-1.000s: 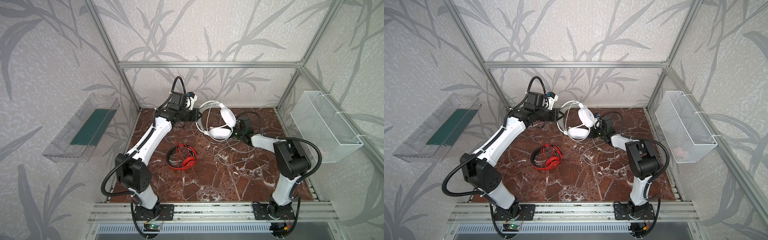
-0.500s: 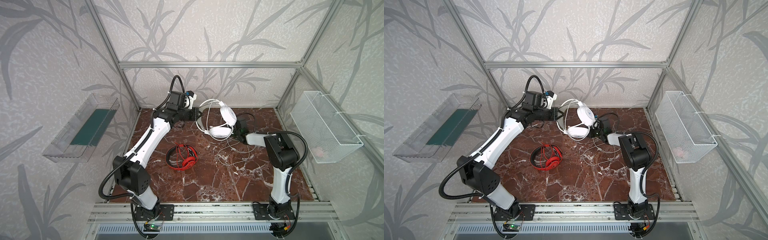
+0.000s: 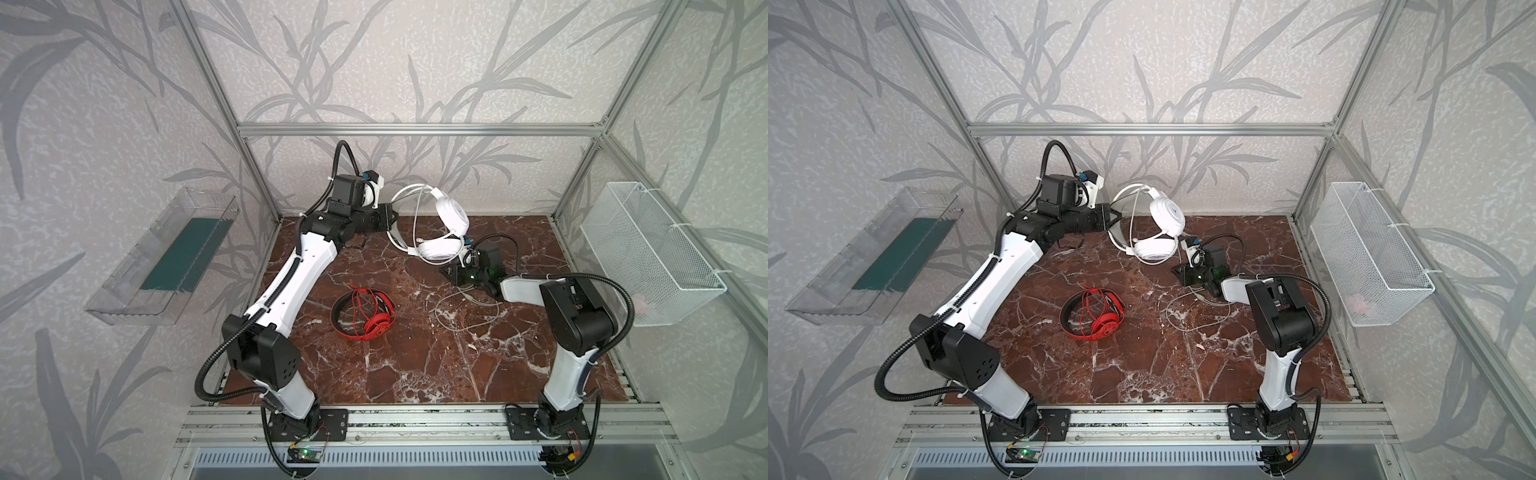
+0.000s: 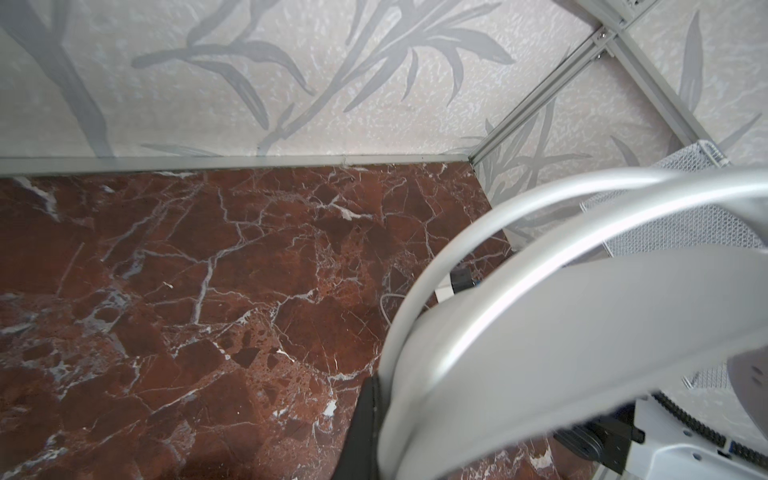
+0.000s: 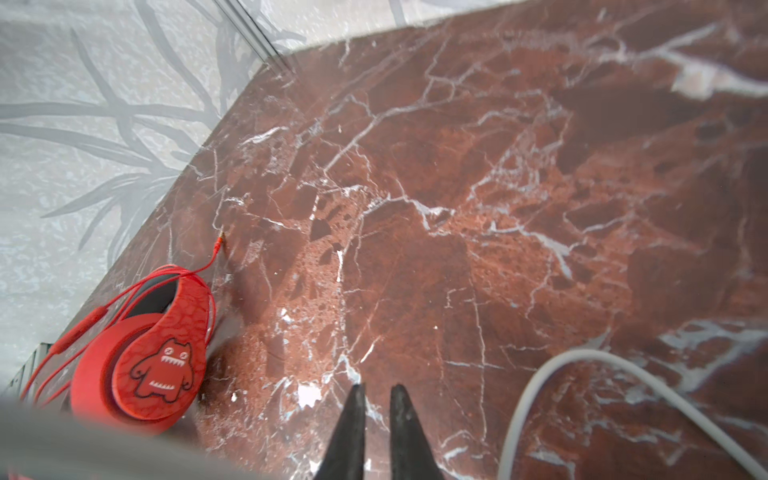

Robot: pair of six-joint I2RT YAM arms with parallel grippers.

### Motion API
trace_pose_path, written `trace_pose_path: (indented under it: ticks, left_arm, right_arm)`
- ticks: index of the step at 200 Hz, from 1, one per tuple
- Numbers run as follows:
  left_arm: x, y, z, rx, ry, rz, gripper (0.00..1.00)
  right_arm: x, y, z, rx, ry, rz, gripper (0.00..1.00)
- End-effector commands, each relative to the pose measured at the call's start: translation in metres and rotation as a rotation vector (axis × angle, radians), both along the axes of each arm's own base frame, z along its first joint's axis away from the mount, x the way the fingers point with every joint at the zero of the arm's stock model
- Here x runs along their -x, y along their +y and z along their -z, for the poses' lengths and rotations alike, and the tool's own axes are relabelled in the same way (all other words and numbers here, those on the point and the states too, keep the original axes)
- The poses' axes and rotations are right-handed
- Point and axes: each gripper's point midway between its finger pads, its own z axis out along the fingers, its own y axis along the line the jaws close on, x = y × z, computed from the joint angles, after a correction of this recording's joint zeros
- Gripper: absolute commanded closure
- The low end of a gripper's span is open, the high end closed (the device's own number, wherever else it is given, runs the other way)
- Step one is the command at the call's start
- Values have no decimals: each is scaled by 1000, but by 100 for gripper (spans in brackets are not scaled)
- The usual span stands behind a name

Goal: Wrap the headphones

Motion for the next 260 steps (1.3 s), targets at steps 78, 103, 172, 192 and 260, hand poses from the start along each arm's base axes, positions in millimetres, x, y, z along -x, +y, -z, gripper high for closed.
trace_pose_path:
  ticks: [78, 103, 172, 192, 260]
  left_arm:
    - [-39, 34, -41, 158, -87, -290, 100]
    - [-45, 41, -35, 167, -78, -349, 100]
    - [-53, 67, -14, 79, -52, -505, 100]
    - [-54, 72, 1, 32, -41, -536, 100]
    - [-60, 73, 31, -170, -19, -538, 100]
  right_arm:
    - [67, 22, -66, -59, -117, -106, 100]
    - [88, 39, -68, -59, -120, -154, 100]
    - [137, 71, -85, 15, -226, -307, 100]
    - [153, 81, -92, 38, -246, -392, 100]
    - [195, 96, -126, -78, -216, -633, 98]
